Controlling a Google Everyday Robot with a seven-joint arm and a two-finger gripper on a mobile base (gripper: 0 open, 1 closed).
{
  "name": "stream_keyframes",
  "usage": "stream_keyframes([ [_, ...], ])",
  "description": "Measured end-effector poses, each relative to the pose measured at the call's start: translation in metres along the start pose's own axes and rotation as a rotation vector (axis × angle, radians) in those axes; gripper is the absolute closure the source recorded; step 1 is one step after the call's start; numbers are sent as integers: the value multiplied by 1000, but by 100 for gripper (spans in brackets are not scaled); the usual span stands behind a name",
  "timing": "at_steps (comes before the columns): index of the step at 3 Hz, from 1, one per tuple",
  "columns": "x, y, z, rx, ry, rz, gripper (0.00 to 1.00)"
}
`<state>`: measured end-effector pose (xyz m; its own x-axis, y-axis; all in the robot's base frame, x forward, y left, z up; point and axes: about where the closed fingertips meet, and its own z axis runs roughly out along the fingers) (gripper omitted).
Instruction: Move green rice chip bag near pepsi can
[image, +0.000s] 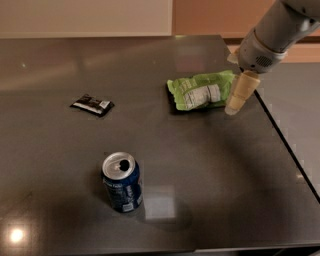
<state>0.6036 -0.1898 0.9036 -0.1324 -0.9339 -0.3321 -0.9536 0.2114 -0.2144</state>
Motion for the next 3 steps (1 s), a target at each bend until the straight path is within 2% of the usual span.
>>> stream_keyframes([
  [1,-6,-18,21,-32,0,-5,0],
  [3,-13,-40,49,-50,3,-19,0],
])
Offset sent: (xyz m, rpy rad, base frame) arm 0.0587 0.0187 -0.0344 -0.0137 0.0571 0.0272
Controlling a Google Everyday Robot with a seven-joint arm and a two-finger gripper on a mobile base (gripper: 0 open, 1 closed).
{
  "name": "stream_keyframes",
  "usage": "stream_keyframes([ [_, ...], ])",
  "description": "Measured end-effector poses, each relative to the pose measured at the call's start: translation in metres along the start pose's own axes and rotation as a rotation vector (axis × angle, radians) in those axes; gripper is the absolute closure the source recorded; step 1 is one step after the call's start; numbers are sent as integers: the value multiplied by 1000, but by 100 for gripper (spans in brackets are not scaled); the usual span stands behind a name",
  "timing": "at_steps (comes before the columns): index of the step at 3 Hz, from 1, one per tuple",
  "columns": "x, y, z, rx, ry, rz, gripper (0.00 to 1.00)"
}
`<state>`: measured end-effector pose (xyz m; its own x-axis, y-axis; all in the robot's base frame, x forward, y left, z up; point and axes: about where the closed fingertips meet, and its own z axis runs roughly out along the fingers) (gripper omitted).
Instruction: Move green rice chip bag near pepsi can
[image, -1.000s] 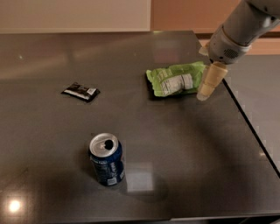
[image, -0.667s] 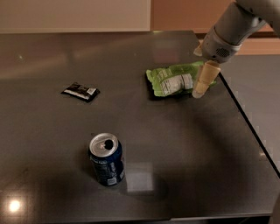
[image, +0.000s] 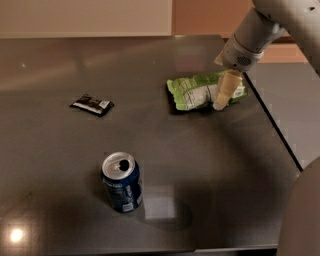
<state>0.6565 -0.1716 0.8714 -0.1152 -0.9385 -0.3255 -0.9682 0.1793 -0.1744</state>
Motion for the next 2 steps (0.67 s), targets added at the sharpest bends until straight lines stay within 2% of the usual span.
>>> stream_keyframes([
  [2,6,-8,17,-38,58,-26,0],
])
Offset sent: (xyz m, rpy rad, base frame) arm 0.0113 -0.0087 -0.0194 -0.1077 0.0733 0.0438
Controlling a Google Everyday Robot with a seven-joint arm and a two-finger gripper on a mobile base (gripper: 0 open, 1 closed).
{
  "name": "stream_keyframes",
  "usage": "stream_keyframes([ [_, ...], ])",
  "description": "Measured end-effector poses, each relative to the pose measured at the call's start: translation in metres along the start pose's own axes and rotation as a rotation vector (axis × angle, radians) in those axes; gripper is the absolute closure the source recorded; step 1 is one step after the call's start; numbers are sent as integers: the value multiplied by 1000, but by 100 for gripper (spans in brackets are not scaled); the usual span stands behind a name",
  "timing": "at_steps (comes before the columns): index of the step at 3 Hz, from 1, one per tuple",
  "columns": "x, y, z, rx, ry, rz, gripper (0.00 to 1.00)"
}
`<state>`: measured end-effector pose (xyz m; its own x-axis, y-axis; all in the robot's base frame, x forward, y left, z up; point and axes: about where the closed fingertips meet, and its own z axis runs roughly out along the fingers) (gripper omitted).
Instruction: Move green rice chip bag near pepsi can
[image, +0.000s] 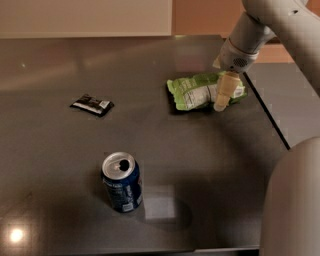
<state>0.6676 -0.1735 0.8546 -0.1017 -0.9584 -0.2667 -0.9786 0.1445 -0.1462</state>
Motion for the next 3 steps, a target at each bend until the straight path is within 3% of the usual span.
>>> stream_keyframes([
  [1,3,-1,3,-16,32,-9,17],
  [3,3,9,-1,-27,52,-37,64],
])
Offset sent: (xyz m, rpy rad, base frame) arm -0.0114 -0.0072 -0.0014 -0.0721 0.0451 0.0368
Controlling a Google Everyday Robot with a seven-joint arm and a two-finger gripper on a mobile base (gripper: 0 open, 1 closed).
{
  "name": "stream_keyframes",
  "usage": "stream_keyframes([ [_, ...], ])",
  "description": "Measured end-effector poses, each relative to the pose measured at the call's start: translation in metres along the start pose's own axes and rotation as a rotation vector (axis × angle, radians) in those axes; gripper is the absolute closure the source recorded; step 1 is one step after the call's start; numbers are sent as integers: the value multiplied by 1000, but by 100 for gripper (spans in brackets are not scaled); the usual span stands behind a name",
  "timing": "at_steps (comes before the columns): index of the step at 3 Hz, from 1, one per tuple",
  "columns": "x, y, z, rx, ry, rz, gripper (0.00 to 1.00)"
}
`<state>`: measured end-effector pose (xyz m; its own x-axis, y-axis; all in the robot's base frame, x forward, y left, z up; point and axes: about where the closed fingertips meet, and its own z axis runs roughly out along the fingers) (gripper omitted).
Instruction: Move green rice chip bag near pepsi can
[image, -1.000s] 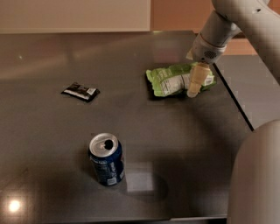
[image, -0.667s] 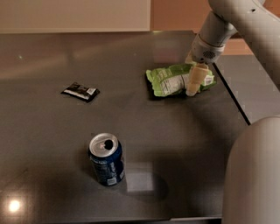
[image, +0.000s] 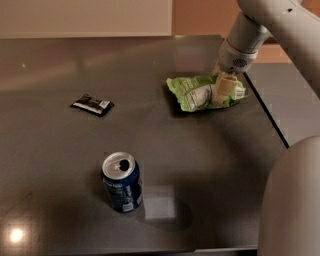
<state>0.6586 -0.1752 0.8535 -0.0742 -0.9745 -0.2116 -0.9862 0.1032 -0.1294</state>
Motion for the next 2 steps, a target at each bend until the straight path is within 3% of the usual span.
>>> stream_keyframes([
  [1,-5,15,-17,5,-22,-13,87],
  [2,-15,40,-43,10,-53,-44,100],
])
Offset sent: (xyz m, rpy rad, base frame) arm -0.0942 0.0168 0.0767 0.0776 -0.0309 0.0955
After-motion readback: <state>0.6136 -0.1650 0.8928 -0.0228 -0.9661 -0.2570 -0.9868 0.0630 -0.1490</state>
